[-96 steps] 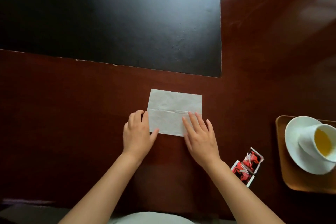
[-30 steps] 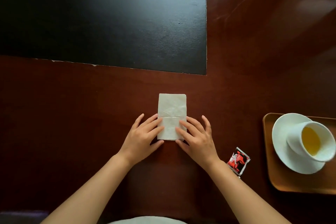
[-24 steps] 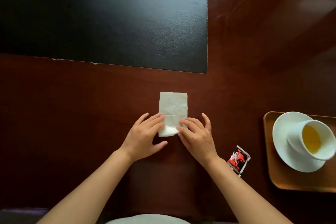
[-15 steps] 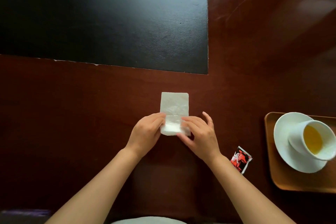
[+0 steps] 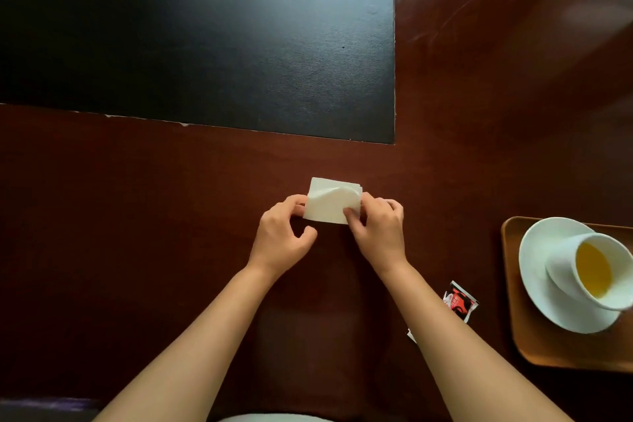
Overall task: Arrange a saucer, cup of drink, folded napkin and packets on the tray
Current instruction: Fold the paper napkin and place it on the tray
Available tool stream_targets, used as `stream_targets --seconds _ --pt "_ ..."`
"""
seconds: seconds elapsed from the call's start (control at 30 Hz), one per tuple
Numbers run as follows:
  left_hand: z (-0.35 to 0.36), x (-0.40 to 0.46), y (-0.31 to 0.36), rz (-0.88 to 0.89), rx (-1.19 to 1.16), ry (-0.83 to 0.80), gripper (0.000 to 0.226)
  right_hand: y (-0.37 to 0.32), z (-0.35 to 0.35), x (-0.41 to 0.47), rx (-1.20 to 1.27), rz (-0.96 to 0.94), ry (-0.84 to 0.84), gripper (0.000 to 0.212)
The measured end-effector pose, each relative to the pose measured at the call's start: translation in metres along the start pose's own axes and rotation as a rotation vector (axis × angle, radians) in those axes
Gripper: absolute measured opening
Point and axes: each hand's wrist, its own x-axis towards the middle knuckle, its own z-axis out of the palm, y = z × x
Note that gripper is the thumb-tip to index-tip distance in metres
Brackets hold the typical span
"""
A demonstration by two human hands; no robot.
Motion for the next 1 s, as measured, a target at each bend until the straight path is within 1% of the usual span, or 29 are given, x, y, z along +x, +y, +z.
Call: stream_targets --seconds 0.07,0.13,0.23,0.3,0.33,0.43,0.5,0.57,0.63,0.7,0.77,0.87,1.0 --pt "0.002 -0.001 -0.003 0.026 0.111 0.034 0.034 -0.002 0.002 0.004 -0.005 0.017 -0.002 0.019" --pt "0.007 0.001 -0.003 0.014 0.209 0.095 0.022 -0.002 0.004 0.005 -0.029 0.031 0.008 0.019" --pt "0.012 0.007 0.003 -0.045 0.255 0.157 0.018 -0.001 0.006 0.003 -0.077 0.063 0.062 0.019" --pt "0.015 0.01 0.005 -0.035 0.304 0.17 0.025 -0.002 0.008 0.002 -0.089 0.094 0.089 0.02" --pt "0.017 0.01 0.006 -0.026 0.348 0.171 0.033 -0.002 0.009 0.002 -0.105 0.101 0.094 0.021" --pt "0.022 0.008 0.005 -0.018 0.489 0.15 0.066 -0.002 0.013 0.003 -0.169 0.097 0.097 0.029" --pt "0.023 0.008 0.006 0.058 0.586 0.095 0.073 -0.001 0.014 0.002 -0.199 0.074 0.129 0.035" --pt "0.024 0.008 0.001 0.164 0.632 0.008 0.071 0.001 0.014 -0.002 -0.261 -0.01 0.131 0.037" --pt "0.025 0.008 -0.005 0.215 0.591 -0.105 0.069 0.003 0.017 -0.01 -0.335 -0.138 0.058 0.043" --pt "0.026 0.008 -0.011 0.216 0.599 -0.197 0.059 0.003 0.02 -0.013 -0.329 -0.187 -0.042 0.047" --pt "0.025 0.009 -0.015 0.201 0.676 -0.23 0.052 0.002 0.022 -0.012 -0.319 -0.149 -0.129 0.048" --pt "0.026 0.01 -0.019 0.156 0.765 -0.261 0.059 0.003 0.023 -0.008 -0.369 -0.12 -0.236 0.051" --pt "0.02 0.009 -0.025 0.179 0.842 -0.295 0.061 0.01 0.022 -0.008 -0.463 -0.077 -0.289 0.054"
